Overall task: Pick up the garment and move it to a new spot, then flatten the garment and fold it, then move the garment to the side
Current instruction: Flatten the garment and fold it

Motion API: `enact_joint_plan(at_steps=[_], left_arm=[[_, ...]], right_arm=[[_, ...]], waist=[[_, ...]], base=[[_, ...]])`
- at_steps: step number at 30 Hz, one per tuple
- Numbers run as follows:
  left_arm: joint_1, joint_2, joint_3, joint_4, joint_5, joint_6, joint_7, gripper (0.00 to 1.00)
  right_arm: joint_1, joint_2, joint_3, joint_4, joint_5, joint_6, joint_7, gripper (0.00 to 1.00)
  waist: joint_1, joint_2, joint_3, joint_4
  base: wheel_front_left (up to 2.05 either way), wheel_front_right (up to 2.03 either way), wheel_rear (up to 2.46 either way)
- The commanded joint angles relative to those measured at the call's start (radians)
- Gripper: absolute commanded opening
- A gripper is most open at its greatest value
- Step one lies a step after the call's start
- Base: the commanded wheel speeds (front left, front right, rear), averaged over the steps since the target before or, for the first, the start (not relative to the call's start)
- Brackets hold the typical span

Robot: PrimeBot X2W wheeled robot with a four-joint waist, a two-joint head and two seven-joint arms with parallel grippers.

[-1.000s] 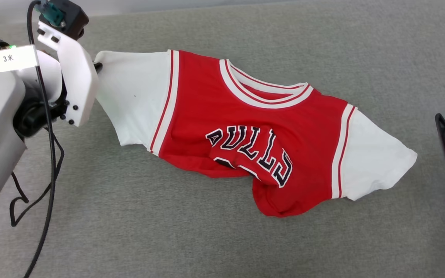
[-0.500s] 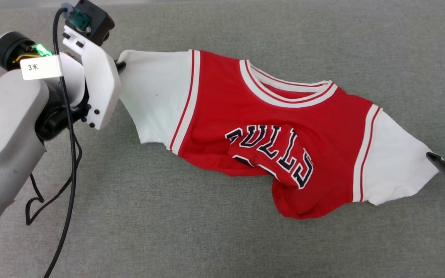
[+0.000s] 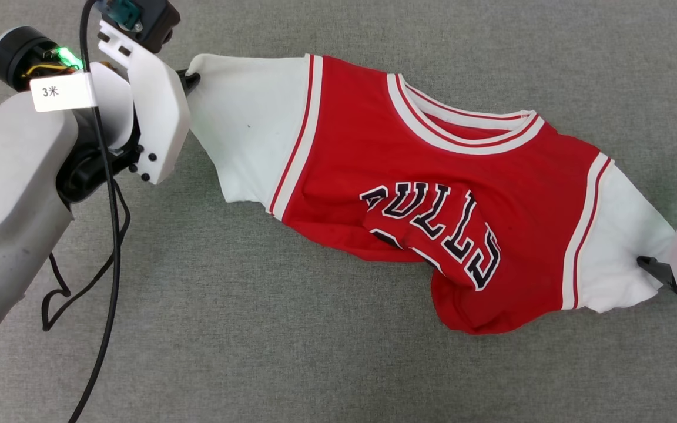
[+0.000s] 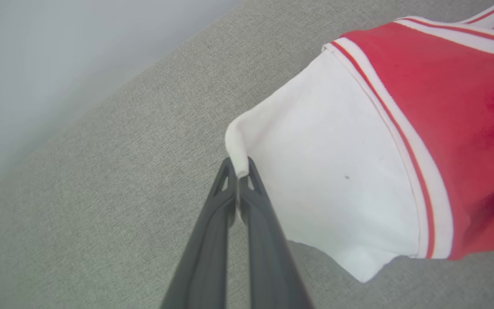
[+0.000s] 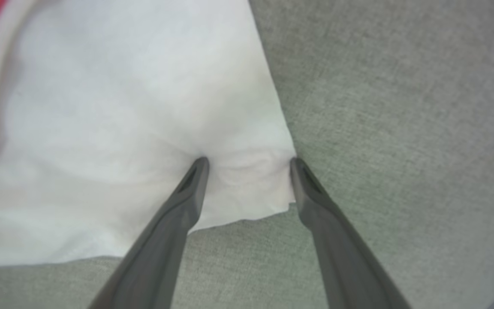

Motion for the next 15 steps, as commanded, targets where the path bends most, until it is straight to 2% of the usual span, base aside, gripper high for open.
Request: enact_joint_plan(at_steps=[1, 2, 3, 4, 12, 15], left_arm=[[-0.017, 0.004, -0.003, 0.0, 0.001, 0.001, -0.007, 0.0], [-0.017, 0.004, -0.004, 0.002, 0.0, 0.0, -0.01, 0.0], [-0.018, 0.005, -0.006, 0.004, -0.002, 0.0, -0.012, 0.0], [-0.018, 0.006, -0.007, 0.006, -0.003, 0.0, -0.013, 0.0], [-0.003, 0.011, -0.028, 0.02, -0.006, -0.001, -0.06, 0.0], [-0.003, 0.015, -0.037, 0.015, 0.0, -0.001, -0.092, 0.0]], right_arm=[[0.065, 0.065, 0.079, 0.043, 0.027, 0.013, 0.012, 1.0], [0.064, 0.073, 0.09, 0.048, 0.037, 0.013, -0.002, 1.0], [0.057, 0.078, 0.099, 0.053, 0.046, 0.013, -0.019, 0.93], [0.048, 0.079, 0.108, 0.057, 0.052, 0.013, -0.034, 0.0], [-0.068, 0.029, 0.096, 0.078, 0.067, 0.007, -0.189, 0.0], [-0.106, -0.008, 0.079, 0.064, 0.053, 0.007, -0.265, 0.0]], waist=[[0.0002, 0.0, 0.004, 0.001], [0.0002, 0.0, 0.006, 0.0], [0.0002, 0.0, 0.006, 0.0], [0.0002, 0.0, 0.006, -0.002], [0.0002, 0.0, -0.048, -0.019], [0.0002, 0.0, -0.084, -0.021]], base=[[0.0, 0.0, 0.0], [0.0, 0.0, 0.0], [0.0, 0.0, 0.0], [0.0, 0.0, 0.0], [0.0, 0.0, 0.0], [0.0, 0.0, 0.0]])
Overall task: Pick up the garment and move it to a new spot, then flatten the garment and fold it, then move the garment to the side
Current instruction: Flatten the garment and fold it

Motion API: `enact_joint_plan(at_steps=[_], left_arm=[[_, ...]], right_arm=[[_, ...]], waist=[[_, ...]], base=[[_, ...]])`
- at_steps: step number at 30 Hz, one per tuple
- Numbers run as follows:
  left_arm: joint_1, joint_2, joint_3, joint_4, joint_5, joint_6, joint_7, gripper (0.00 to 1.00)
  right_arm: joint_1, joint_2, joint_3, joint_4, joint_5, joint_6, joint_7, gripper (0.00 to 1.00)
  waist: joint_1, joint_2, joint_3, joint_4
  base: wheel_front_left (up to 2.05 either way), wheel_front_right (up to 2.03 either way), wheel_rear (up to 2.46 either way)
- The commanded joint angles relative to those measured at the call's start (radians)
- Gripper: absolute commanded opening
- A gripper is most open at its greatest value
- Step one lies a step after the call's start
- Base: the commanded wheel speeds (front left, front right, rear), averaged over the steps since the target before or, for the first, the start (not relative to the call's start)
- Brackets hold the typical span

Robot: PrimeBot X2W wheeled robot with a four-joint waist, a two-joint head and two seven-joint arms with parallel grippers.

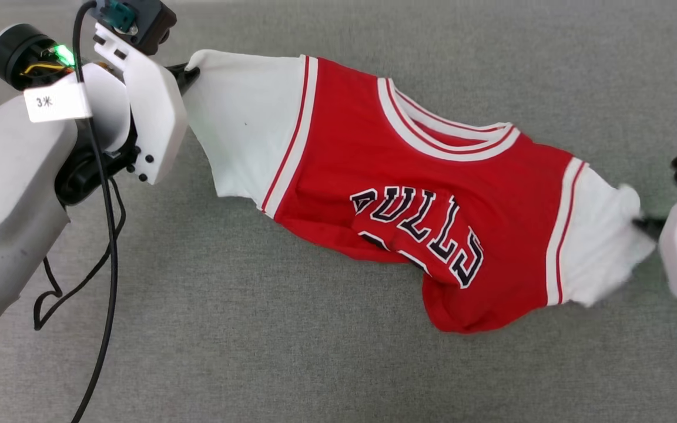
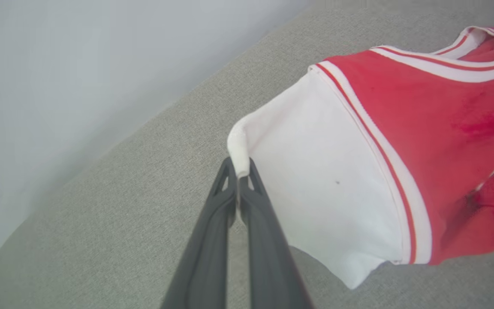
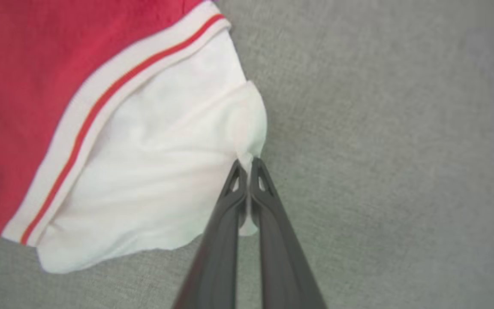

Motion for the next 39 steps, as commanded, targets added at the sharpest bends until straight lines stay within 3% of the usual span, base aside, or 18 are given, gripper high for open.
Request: enact_joint_plan(at_steps=[1, 11, 18, 29, 39], left_arm=[[0.0, 0.005, -0.007, -0.002, 0.014, 0.0, -0.023, 0.0], [-0.039, 0.025, -0.005, -0.04, 0.082, 0.0, -0.187, 0.0], [-0.069, 0.036, 0.018, -0.088, 0.135, 0.025, -0.295, 0.0], [-0.16, 0.062, 0.093, -0.19, 0.141, 0.069, -0.344, 0.0], [-0.261, 0.049, 0.133, -0.198, 0.151, 0.078, -0.359, 0.0]], right_arm=[[-0.031, -0.024, -0.014, -0.005, -0.013, -0.002, -0.035, 0.0], [-0.087, -0.057, -0.091, -0.109, -0.051, -0.002, -0.221, 0.0], [-0.135, -0.002, -0.187, -0.189, -0.122, -0.002, -0.355, 0.0], [-0.208, 0.052, -0.315, -0.304, -0.202, -0.002, -0.366, 0.0], [-0.35, 0.073, -0.321, -0.32, -0.236, -0.002, -0.335, 0.0]], waist=[[0.0, -0.0001, -0.034, -0.002], [0.0, -0.0001, -0.145, 0.001], [0.0, -0.0001, -0.21, 0.011], [0.0, -0.0001, -0.238, 0.034], [0.0, -0.0001, -0.169, 0.049]], base=[[0.0, 0.0, 0.0], [0.0, 0.0, 0.0], [0.0, 0.0, 0.0], [0.0, 0.0, 0.0], [0.0, 0.0, 0.0]])
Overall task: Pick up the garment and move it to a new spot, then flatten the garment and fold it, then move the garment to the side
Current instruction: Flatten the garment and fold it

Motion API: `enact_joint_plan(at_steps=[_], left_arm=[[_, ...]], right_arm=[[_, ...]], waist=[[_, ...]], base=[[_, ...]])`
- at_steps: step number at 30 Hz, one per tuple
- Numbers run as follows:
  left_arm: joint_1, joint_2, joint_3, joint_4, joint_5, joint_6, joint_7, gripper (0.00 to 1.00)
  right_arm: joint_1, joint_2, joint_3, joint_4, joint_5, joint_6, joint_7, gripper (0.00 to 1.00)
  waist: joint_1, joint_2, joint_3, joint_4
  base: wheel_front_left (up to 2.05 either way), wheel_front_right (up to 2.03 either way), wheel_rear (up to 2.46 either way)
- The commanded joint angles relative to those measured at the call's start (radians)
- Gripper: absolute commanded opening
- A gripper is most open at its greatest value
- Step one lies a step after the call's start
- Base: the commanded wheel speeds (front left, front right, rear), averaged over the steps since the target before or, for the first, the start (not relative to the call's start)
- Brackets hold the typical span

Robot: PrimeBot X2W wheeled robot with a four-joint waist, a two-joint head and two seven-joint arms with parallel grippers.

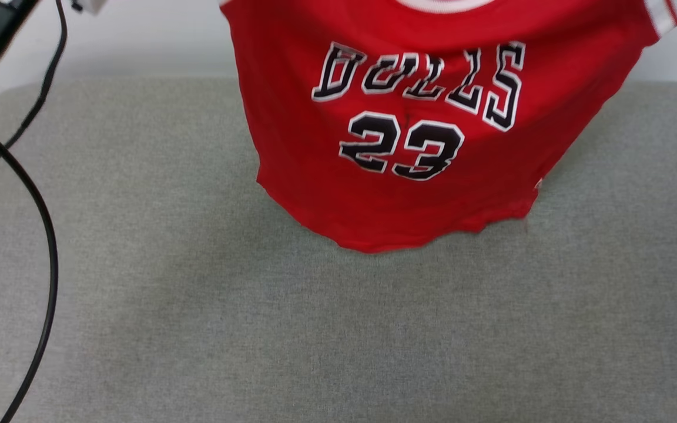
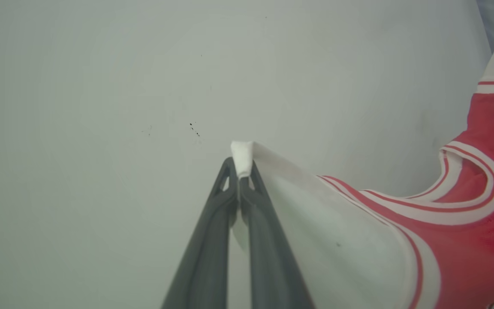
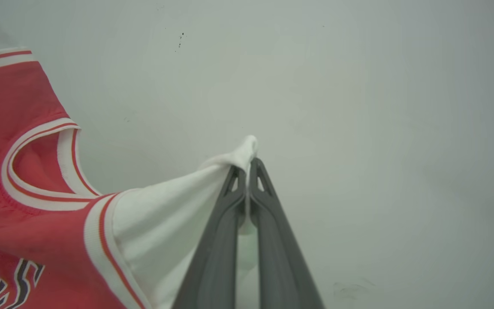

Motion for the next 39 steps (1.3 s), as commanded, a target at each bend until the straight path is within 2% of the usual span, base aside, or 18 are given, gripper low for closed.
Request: enact_joint_plan(at_steps=[1, 9, 16, 26, 32, 39], left_arm=[[-0.017, -0.011, 0.005, 0.004, 0.005, 0.002, -0.006, 0.0], [-0.144, -0.054, 0.043, 0.079, 0.019, 0.004, -0.04, 0.0], [-0.283, -0.112, 0.067, 0.182, 0.045, 0.001, -0.094, 0.0], [-0.446, -0.145, 0.109, 0.321, 0.056, -0.013, -0.167, 0.0], [-0.445, -0.15, 0.118, 0.384, 0.045, -0.02, -0.211, 0.0], [-0.332, -0.168, 0.102, 0.446, 0.019, -0.026, -0.269, 0.0]], right_arm=[[-0.027, 0.005, 0.006, 0.002, -0.005, -0.002, 0.005, 0.0], [-0.263, 0.004, 0.073, 0.104, -0.02, -0.002, 0.009, 0.0], [-0.54, 0.024, 0.161, 0.274, -0.066, -0.002, -0.038, 0.0], [-0.849, 0.077, 0.293, 0.503, -0.096, -0.002, -0.125, 0.0], [-0.918, 0.095, 0.361, 0.603, -0.072, -0.002, -0.171, 0.0], [-0.838, 0.101, 0.432, 0.688, -0.019, -0.002, -0.24, 0.0]], waist=[[0.0001, -0.0001, 0.023, 0.004], [0.0001, -0.0001, 0.167, 0.012], [0.0001, -0.0001, 0.285, 0.018], [0.0001, -0.0001, 0.395, 0.021], [0.0001, -0.0001, 0.449, 0.035], [0.0001, -0.0001, 0.455, 0.041]], base=[[0.0, 0.0, 0.0], [0.0, 0.0, 0.0], [0.0, 0.0, 0.0], [0.0, 0.0, 0.0], [0.0, 0.0, 0.0], [0.0, 0.0, 0.0]])
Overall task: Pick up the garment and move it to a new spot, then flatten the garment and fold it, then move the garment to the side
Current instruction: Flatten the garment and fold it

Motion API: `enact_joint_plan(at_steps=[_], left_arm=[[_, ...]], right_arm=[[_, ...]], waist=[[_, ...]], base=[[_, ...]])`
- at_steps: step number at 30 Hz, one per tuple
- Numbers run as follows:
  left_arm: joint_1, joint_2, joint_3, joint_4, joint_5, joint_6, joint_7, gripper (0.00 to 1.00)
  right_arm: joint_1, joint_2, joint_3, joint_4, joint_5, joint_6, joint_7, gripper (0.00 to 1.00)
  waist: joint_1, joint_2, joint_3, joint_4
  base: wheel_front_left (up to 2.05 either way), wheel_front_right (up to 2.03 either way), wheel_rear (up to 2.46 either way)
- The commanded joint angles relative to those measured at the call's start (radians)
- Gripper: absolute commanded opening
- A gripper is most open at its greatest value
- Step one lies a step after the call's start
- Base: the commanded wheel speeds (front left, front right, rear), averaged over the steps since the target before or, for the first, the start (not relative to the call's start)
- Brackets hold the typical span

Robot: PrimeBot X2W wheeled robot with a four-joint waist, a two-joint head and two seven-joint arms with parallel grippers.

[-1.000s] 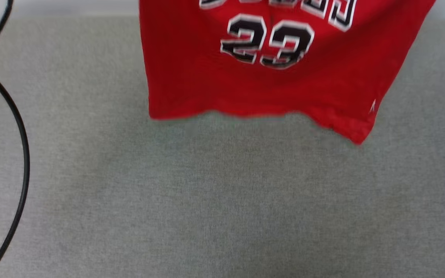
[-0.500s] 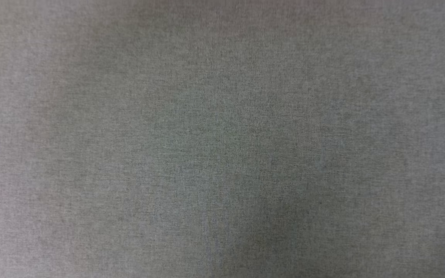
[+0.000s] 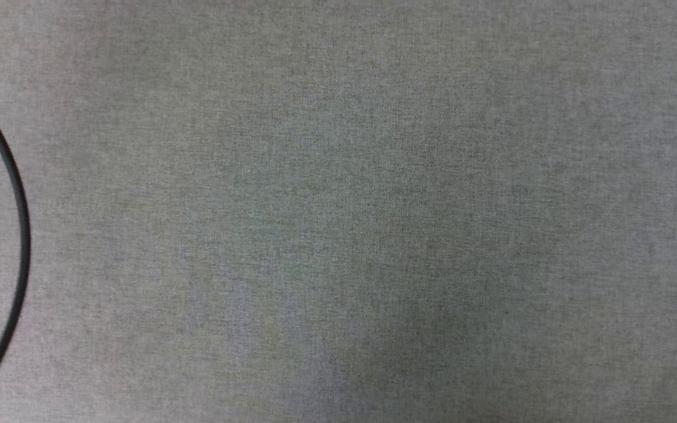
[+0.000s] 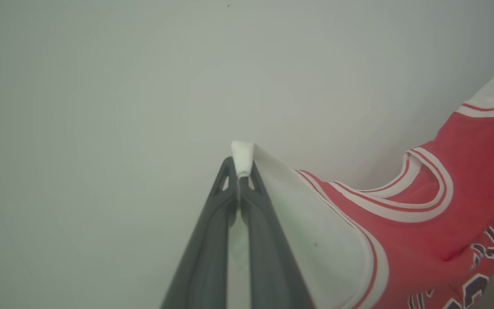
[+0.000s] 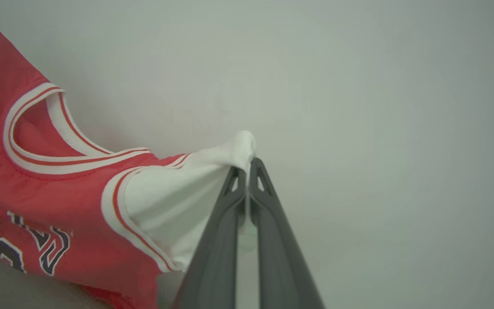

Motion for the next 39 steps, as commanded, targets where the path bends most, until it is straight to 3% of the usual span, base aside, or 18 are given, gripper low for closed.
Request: enact_joint_plan(at_steps=[1, 9, 17, 24, 30, 39], left_arm=[[0.029, -0.001, -0.002, 0.002, -0.006, -0.001, -0.014, 0.0], [0.279, 0.022, -0.012, -0.027, -0.034, 0.022, -0.051, 0.0], [0.599, 0.044, 0.012, -0.14, -0.103, 0.086, -0.061, 0.0], [0.931, 0.088, 0.036, -0.295, -0.156, 0.171, -0.064, 0.0], [1.189, 0.114, 0.073, -0.401, -0.203, 0.23, -0.065, 0.0], [1.482, 0.127, 0.122, -0.448, -0.24, 0.28, -0.064, 0.0]], right_arm=[[0.026, 0.001, 0.013, 0.006, 0.012, -0.002, -0.016, 0.0], [0.256, -0.014, 0.093, -0.032, 0.096, -0.002, -0.093, 0.0], [0.563, -0.065, 0.127, -0.138, 0.146, -0.002, -0.114, 0.0], [0.859, -0.088, 0.086, -0.231, 0.162, -0.002, -0.108, 0.0], [1.089, -0.068, 0.039, -0.291, 0.151, -0.002, -0.087, 0.0], [1.383, -0.024, -0.067, -0.316, 0.137, -0.002, -0.067, 0.0]], waist=[[-0.0002, 0.0, -0.007, -0.001], [-0.0002, 0.0, -0.067, -0.016], [-0.0002, 0.0, -0.162, -0.02], [-0.0002, 0.0, -0.265, -0.028], [-0.0002, 0.0, -0.349, -0.043], [-0.0002, 0.0, -0.47, -0.055]], base=[[0.0, 0.0, 0.0], [0.0, 0.0, 0.0], [0.0, 0.0, 0.0], [0.0, 0.0, 0.0], [0.0, 0.0, 0.0], [0.0, 0.0, 0.0]])
